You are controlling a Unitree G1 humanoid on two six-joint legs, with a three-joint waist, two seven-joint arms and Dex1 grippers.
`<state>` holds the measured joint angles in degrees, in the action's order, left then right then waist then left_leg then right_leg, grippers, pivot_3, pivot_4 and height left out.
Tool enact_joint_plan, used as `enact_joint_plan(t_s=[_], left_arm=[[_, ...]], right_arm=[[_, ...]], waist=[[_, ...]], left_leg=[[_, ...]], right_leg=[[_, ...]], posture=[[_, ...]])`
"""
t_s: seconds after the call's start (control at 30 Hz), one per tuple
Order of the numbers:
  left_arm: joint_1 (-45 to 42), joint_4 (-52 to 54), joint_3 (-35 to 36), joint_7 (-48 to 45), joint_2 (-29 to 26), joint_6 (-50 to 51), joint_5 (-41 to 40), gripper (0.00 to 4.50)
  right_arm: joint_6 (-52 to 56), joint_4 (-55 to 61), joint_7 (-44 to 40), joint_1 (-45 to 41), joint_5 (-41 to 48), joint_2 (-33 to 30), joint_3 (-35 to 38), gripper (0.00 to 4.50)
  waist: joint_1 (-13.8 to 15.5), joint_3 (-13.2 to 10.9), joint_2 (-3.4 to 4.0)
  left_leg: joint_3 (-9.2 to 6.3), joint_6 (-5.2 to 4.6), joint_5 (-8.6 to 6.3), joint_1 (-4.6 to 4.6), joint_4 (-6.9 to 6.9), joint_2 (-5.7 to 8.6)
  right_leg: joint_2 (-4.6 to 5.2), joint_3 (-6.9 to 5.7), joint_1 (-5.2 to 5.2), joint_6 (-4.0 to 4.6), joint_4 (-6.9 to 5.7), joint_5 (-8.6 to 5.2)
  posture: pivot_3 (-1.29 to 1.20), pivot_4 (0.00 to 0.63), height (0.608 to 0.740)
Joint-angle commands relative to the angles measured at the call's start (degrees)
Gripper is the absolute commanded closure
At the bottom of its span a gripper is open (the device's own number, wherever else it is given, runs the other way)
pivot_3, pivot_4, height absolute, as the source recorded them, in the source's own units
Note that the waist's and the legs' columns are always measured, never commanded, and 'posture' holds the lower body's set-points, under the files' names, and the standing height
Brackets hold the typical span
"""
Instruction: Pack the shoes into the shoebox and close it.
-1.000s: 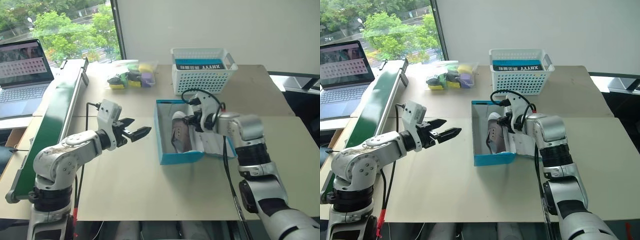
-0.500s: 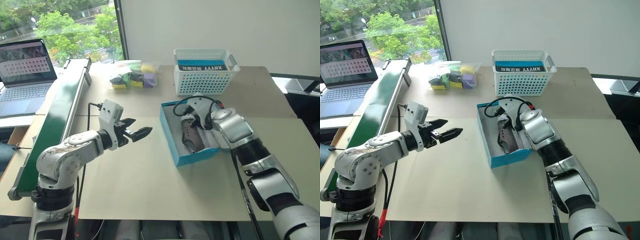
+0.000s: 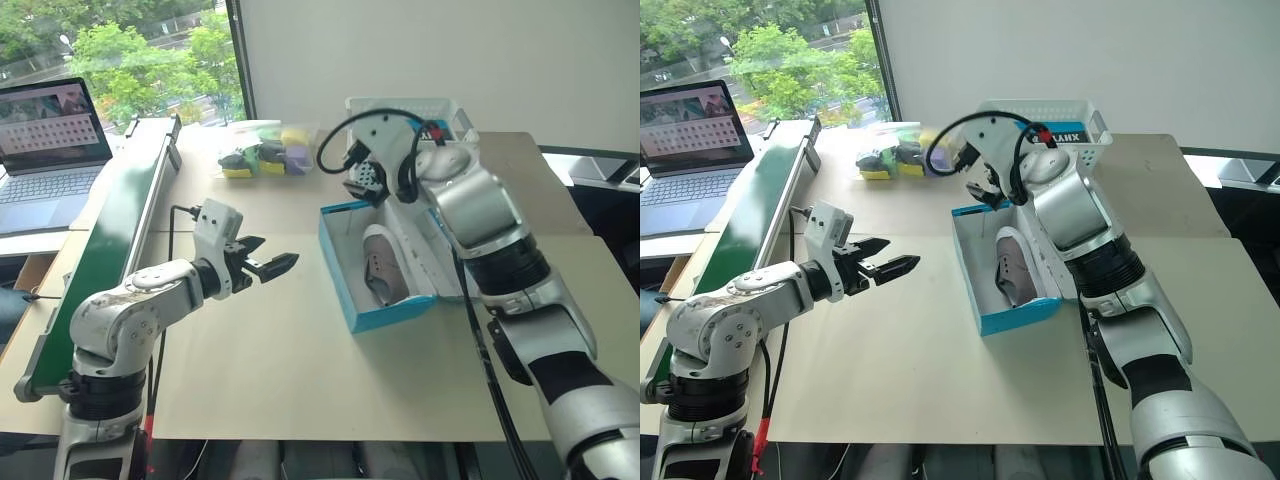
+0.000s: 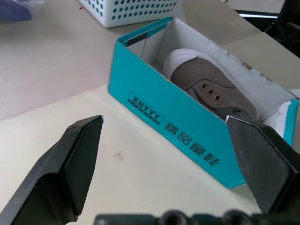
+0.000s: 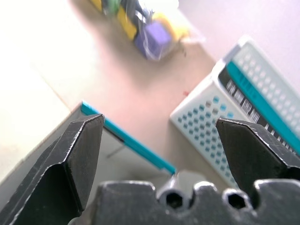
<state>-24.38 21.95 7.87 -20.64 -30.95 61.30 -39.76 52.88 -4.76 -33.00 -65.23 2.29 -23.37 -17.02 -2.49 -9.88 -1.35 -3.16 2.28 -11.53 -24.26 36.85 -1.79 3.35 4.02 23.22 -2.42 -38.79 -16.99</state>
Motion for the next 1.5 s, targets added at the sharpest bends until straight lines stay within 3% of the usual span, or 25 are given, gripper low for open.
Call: enact_joint_plan(t_s=[0.03,0.3,0.4,0.8,1.07,1.23,1.5], left_arm=[[-0.28,-2.07,4.85,7.08,-0.14,-4.71,6.65,0.00],[3.59,-0.71,16.94,16.36,2.62,-5.85,9.87,0.00],[7.40,0.94,19.50,18.82,0.76,-8.96,14.77,0.00],[18.01,1.47,23.38,19.61,1.51,-14.66,20.77,0.00],[21.82,-6.43,26.75,13.49,0.76,-25.33,20.94,0.00],[19.72,-11.57,27.70,10.88,-0.49,-28.91,20.17,0.00],[7.33,-30.04,25.71,4.31,-9.01,-33.51,20.39,0.00]], right_arm=[[-0.17,9.44,-11.20,1.40,17.35,3.88,12.66,0.02],[2.61,11.54,-16.99,8.06,31.80,6.28,18.62,0.02],[-1.12,10.79,-16.68,9.55,29.73,7.43,14.57,0.02],[-13.35,7.84,-11.05,15.91,23.82,18.34,6.04,0.02],[-16.37,7.60,-11.07,18.29,21.41,20.82,1.62,0.02],[-19.20,6.89,-12.17,19.35,19.46,19.49,0.08,0.02],[-20.02,6.92,-11.86,19.91,18.17,18.83,-0.06,0.02]], waist=[[-0.06,0.00,-0.01],[0.03,0.01,-0.04],[-0.38,0.02,-0.04],[0.15,0.04,-0.08],[-0.26,0.10,-0.18],[-0.15,0.12,-0.22],[-0.01,0.16,-0.31]], left_leg=[[-0.01,0.00,0.00,-0.02,0.00,-0.01],[-0.04,-0.01,0.00,-0.01,0.00,0.01],[-0.05,0.00,0.00,0.04,0.00,-0.03],[-0.03,0.02,0.00,0.06,-0.01,-0.01],[-0.02,0.07,0.02,0.15,-0.05,-0.04],[-0.02,0.07,0.02,0.14,-0.09,-0.05],[-0.04,0.07,0.02,0.17,-0.08,-0.04]], right_leg=[[0.00,-0.01,0.02,0.00,0.00,0.00],[0.05,-0.06,0.00,0.00,-0.08,0.00],[0.00,-0.05,0.02,0.00,-0.12,0.00],[0.04,-0.03,0.03,0.01,-0.15,0.01],[0.02,-0.05,0.01,0.03,-0.16,0.02],[0.01,-0.06,0.05,0.04,-0.16,0.02],[0.01,-0.11,-0.01,0.04,-0.16,0.02]], posture=[[0.00,0.150,0.740],[0.00,0.150,0.740],[0.00,0.150,0.740],[0.00,0.150,0.740],[0.00,0.150,0.740],[0.00,0.150,0.740],[0.00,0.150,0.740]])
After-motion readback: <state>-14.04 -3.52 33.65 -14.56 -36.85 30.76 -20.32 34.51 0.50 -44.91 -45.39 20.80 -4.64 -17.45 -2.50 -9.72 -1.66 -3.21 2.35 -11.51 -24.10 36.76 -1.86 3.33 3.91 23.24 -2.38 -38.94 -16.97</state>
